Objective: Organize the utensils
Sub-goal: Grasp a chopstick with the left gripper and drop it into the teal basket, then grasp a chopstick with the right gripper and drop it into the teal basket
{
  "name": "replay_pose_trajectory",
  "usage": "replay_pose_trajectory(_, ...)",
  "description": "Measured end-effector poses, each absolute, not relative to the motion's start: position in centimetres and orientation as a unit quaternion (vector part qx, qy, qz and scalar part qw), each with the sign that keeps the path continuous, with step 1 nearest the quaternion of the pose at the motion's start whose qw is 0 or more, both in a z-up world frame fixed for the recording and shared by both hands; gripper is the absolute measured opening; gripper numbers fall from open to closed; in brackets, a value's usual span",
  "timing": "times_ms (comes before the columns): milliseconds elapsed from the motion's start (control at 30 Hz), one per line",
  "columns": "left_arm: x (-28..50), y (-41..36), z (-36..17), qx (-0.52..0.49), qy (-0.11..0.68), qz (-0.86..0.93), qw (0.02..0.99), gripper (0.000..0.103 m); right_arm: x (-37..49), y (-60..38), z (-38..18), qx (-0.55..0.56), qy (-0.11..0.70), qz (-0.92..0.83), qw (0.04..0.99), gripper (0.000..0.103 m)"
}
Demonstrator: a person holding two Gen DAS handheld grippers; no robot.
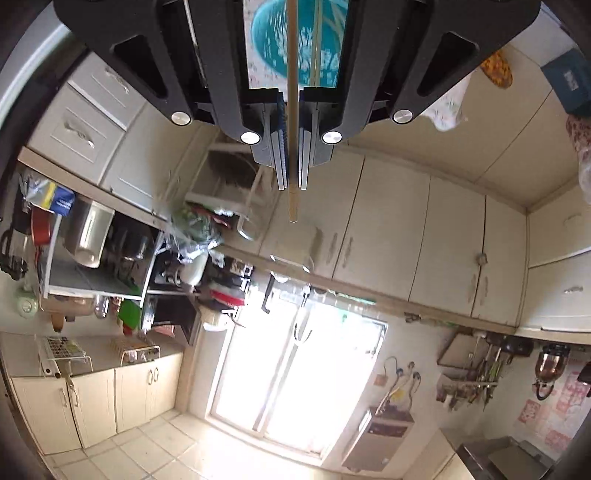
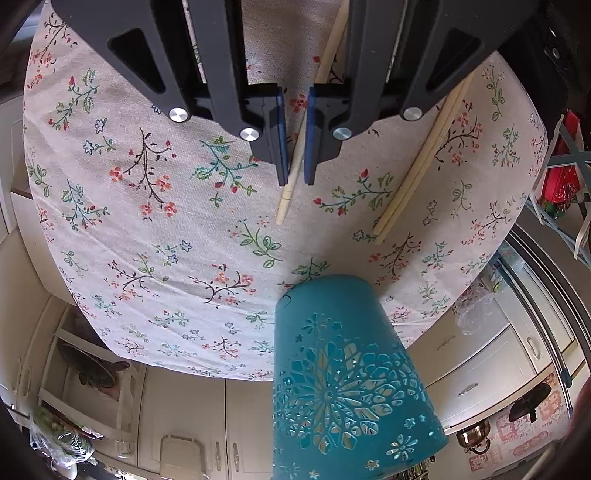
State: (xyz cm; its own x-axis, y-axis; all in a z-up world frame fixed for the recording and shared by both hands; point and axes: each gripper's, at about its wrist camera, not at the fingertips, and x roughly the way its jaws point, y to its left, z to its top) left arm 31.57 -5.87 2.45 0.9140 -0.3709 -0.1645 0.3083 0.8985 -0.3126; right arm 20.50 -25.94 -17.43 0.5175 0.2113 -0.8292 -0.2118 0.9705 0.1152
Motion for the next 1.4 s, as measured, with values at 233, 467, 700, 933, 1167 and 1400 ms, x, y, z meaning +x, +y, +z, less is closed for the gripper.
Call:
replay_pose_trajectory(233,35.5,-7.2,2.0,-0.143,0.082,-0.118,0.979,0.005,20.5,-26.0,-17.5,0.006,0.472,0.122,0.873,0.009)
replay_pose_trajectory(467,36.4,-7.2,-1.8,-0.140,0.109,-0.094,0.980,0.005,20.6,-25.9,-17.6,0.005,0.470,0.122,0.874,0.009)
replay_pose_trajectory(700,35.1,-7.4,-4.5,-0.118,0.129,-0.094,0.980,0.005,20.6,-25.8,-17.6,0.004,0.469,0.122,0.875,0.009)
replay_pose_trajectory(933,33.7,-7.2,-5.8,-0.089,0.159,-0.104,0.978,0.006,20.7,-25.9,-17.6,0.006,0.469,0.125,0.874,0.012)
replay_pose_trajectory(1167,30.6,-4.5,-5.5,-0.089,0.162,-0.093,0.978,0.052,20.3,-25.8,-17.4,0.010,0.474,0.132,0.870,0.019)
replay_pose_trajectory(1400,26.6,0.8,-7.0,-0.127,0.171,-0.054,0.976,0.072,19.4,-24.7,-17.5,-0.044,0.469,0.108,0.875,0.017)
